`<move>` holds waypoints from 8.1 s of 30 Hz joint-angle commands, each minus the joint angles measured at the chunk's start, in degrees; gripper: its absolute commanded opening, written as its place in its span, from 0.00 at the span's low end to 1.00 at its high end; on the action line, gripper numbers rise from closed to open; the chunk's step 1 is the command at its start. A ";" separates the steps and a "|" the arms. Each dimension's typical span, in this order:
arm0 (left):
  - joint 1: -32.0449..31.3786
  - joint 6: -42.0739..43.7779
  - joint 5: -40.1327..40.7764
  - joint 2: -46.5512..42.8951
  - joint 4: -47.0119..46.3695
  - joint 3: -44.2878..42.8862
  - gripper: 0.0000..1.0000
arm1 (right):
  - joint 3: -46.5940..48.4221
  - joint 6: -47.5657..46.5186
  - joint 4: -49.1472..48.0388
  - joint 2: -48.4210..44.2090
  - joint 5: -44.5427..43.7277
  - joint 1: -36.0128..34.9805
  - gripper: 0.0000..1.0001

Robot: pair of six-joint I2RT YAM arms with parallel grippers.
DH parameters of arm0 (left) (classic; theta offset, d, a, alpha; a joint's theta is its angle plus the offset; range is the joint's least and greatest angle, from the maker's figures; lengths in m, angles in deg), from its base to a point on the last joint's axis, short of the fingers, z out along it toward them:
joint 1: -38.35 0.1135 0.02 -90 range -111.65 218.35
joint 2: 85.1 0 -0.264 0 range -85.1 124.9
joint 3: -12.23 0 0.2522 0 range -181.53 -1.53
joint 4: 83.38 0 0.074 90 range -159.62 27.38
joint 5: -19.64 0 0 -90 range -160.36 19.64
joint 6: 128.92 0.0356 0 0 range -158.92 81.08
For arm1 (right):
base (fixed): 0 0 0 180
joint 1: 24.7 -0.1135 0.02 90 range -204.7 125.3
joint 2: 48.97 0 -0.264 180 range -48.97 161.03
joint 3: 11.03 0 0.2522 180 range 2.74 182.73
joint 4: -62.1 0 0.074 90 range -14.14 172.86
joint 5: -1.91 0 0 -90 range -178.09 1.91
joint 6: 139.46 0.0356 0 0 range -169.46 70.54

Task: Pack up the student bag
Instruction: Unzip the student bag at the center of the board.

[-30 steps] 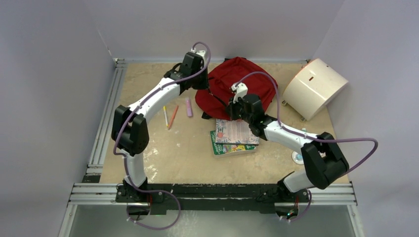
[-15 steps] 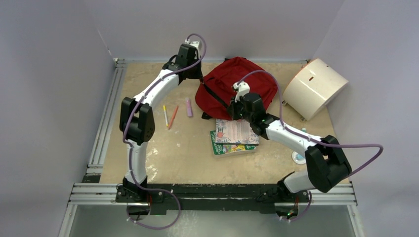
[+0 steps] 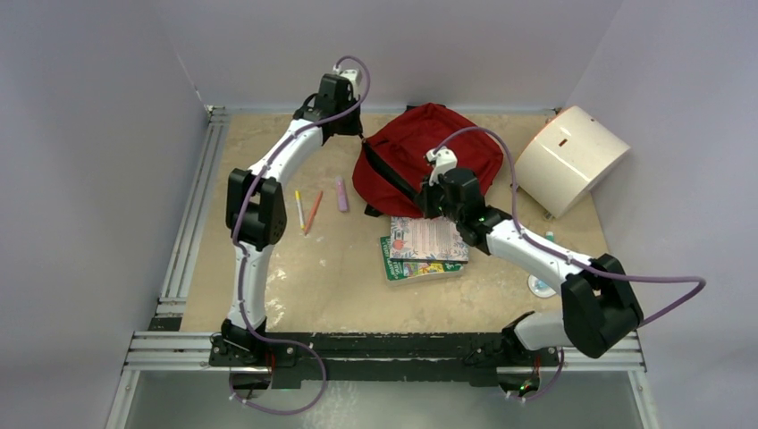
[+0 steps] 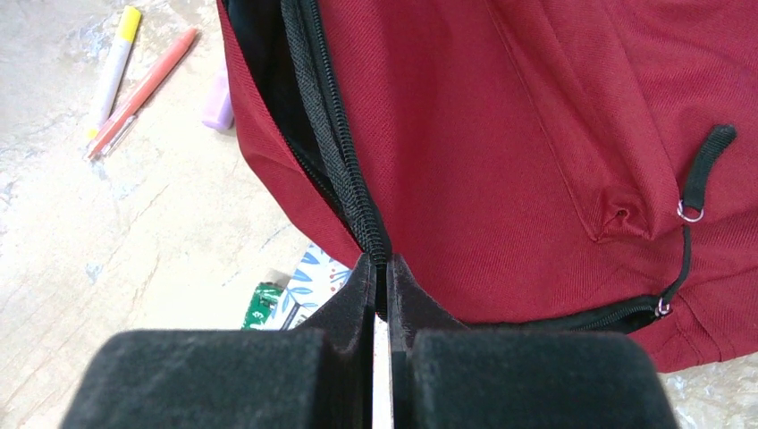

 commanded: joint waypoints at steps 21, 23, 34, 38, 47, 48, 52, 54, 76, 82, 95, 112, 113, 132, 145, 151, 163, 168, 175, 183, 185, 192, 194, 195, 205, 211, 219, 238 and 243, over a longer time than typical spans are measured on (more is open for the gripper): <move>-2.02 -1.33 -12.30 -11.11 -1.35 3.45 0.00 | 14.52 5.68 -5.03 5.30 6.26 0.07 0.59; -2.13 -2.03 -12.51 -11.87 -0.48 3.47 0.00 | 14.97 6.99 -6.80 6.67 7.00 0.09 0.61; -3.75 -2.91 -12.97 -14.77 0.65 4.41 0.00 | 18.83 9.41 -10.57 14.84 8.99 0.11 0.65; -4.22 -3.09 -13.08 -15.15 0.65 4.70 0.00 | 19.58 9.83 -11.23 16.38 8.40 0.11 0.65; -5.29 -3.52 -12.99 -15.66 0.78 4.20 0.00 | 23.24 11.01 -12.83 21.95 9.08 0.06 0.66; -5.35 -3.60 -13.00 -15.74 0.82 4.18 0.00 | 23.64 11.20 -12.87 22.47 9.08 0.04 0.66; -5.48 -3.86 -12.99 -15.85 0.93 4.17 0.00 | 23.99 11.42 -12.92 23.17 8.03 0.10 0.61; -5.48 -4.01 -13.03 -15.85 1.04 4.02 0.00 | 23.37 11.32 -13.07 22.87 7.42 0.11 0.53; -5.39 -1.77 -9.26 -6.35 5.12 -9.17 0.00 | 14.53 5.12 -16.49 14.49 18.89 -0.07 0.00; -5.30 0.07 -8.98 -1.54 4.39 -15.06 0.00 | 13.65 3.32 -16.31 13.09 21.79 -0.10 0.00; -5.24 3.26 -8.00 3.31 0.55 -15.65 0.00 | 12.44 1.61 -16.56 10.18 24.95 -0.16 0.00; -4.41 5.00 -6.29 6.90 -1.82 -15.03 0.00 | 12.11 1.56 -15.75 9.42 22.89 -0.18 0.00; -4.28 5.00 -6.02 6.19 -2.16 -13.72 0.00 | 11.92 1.91 -15.70 9.25 21.64 -0.18 0.00; 0.94 5.38 -4.71 5.59 -3.32 -11.74 0.00 | 9.24 -0.94 -14.57 4.89 23.22 -0.18 0.00; 1.11 3.70 -7.85 6.77 -2.96 -13.99 0.12 | 10.35 -0.46 -14.02 6.12 23.04 -0.17 0.00; 1.54 3.12 -8.03 6.33 -2.72 -15.65 0.16 | 10.94 -0.42 -14.27 6.23 22.82 -0.16 0.00; 3.10 -6.92 -9.07 -11.00 0.05 1.32 0.50 | 15.37 2.34 -12.60 12.36 18.79 -0.18 0.12; 3.30 -10.67 -9.51 -22.22 -1.94 18.76 0.52 | 18.47 1.97 -11.36 15.28 20.82 -0.16 0.42; 3.31 -13.97 -11.02 -30.49 -2.22 33.81 0.53 | 18.86 2.69 -5.61 12.67 16.18 -0.21 0.58; 3.22 -18.38 -14.14 -35.97 -3.87 43.69 0.54 | 19.88 -0.21 6.39 12.09 7.96 -0.17 0.63; 3.18 -18.93 -15.50 -36.03 -4.31 44.51 0.54 | 19.32 -1.35 7.81 11.74 7.38 -0.20 0.65; 2.34 -19.61 -17.38 -36.05 -5.09 46.78 0.49 | 20.40 -5.63 11.50 11.57 9.76 -0.16 0.67; 2.26 -19.61 -17.92 -36.09 -5.31 47.63 0.40 | 20.66 -5.47 11.53 11.33 12.21 -0.20 0.67; 2.21 -19.61 -18.06 -36.07 -5.39 48.00 0.35 | 20.72 -5.51 11.53 11.24 13.42 -0.22 0.68; 2.17 -19.05 -19.25 -36.98 -8.38 53.49 0.00 | 21.20 -6.93 15.23 11.38 16.13 -1.95 0.73; 1.53 -18.18 -20.48 -37.64 -12.78 56.50 0.00 | 22.40 -8.52 16.38 13.40 12.73 -4.97 0.74; 0.83 -17.93 -20.99 -37.50 -14.22 57.48 0.00 | 23.59 -10.71 18.58 16.45 4.14 -7.69 0.74; 0.58 -17.42 -20.55 -36.47 -13.59 56.74 0.00 | 23.26 -5.69 31.58 6.66 -2.69 -7.81 0.70; 0.58 -17.48 -20.90 -35.68 -13.41 56.13 0.00 | 24.57 -4.59 37.19 8.27 -3.77 -7.81 0.69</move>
